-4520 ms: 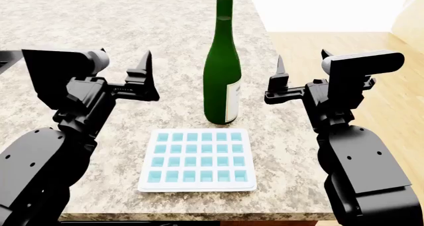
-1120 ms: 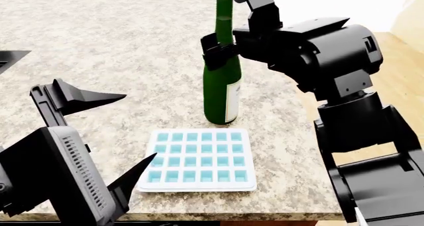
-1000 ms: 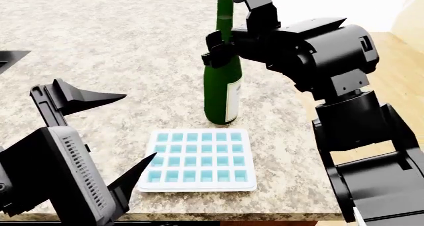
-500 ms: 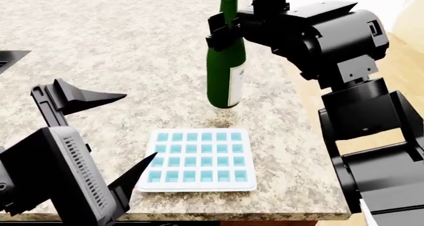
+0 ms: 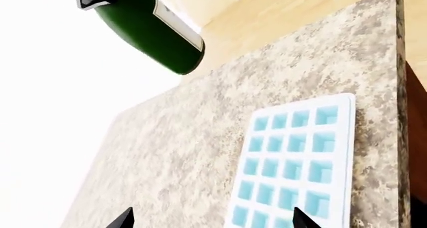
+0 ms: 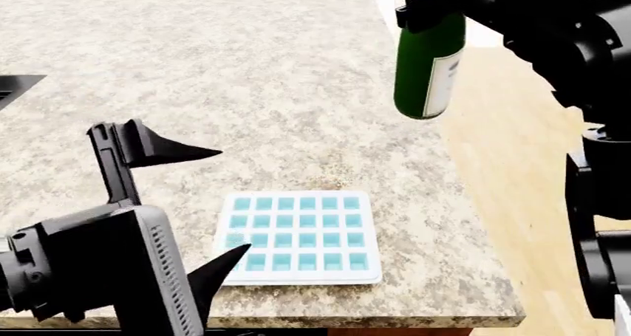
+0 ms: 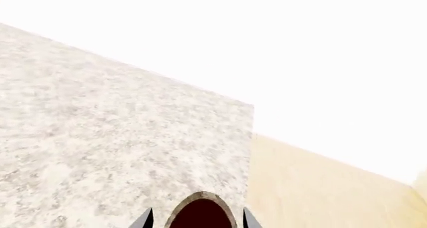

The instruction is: Pick the bottle and ice cube tray and place them in the sink. Then turn on the water.

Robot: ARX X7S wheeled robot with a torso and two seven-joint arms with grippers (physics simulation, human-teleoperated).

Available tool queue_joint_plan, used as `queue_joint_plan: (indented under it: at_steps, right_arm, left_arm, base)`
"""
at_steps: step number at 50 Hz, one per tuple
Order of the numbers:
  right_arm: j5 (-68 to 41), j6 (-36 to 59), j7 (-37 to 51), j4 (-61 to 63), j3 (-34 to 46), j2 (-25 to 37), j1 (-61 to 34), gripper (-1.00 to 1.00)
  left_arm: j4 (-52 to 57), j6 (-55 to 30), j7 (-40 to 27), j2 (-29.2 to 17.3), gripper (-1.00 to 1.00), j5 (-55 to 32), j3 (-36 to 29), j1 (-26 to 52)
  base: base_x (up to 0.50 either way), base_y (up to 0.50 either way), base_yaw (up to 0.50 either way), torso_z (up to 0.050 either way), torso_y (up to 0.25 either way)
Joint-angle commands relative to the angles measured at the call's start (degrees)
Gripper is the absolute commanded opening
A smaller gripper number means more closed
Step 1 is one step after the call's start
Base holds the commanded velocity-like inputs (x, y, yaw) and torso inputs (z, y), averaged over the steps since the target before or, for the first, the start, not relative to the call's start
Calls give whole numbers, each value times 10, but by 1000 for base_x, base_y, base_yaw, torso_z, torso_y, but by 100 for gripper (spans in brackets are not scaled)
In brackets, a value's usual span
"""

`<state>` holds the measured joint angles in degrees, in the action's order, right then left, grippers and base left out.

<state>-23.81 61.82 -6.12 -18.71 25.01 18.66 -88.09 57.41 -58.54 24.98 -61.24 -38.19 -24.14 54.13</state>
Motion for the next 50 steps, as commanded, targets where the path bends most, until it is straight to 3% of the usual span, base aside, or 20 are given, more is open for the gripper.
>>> queue_joint_plan:
  at_steps: [1,5,15,36,50]
  right_arm:
    - [31,38,44,57,-11,59,-1,-100]
    - [34,42,45,62,-8,70,1,-100]
    - [33,56,51,76,-15,88,12,-100]
    - [38,50,55,80,-4,93,22,-100]
    - [36,54,54,85,-1,90,17,-100]
  left_arm:
    - [26,-40,28,13,100,-32,-144,168]
    - [26,-20,-25,-6,100,-110,-266,286]
    - [25,-10,-47,-6,100,-141,-382,364]
    - [-6,-2,-64,32,100,-100,-454,356]
    - [-42,11,-53,68,100,-15,-519,335]
  base:
    - [0,0,0,0,0]
    - [0,0,0,0,0]
    - [0,0,0,0,1]
    - [0,0,0,0,1]
    - [0,0,0,0,1]
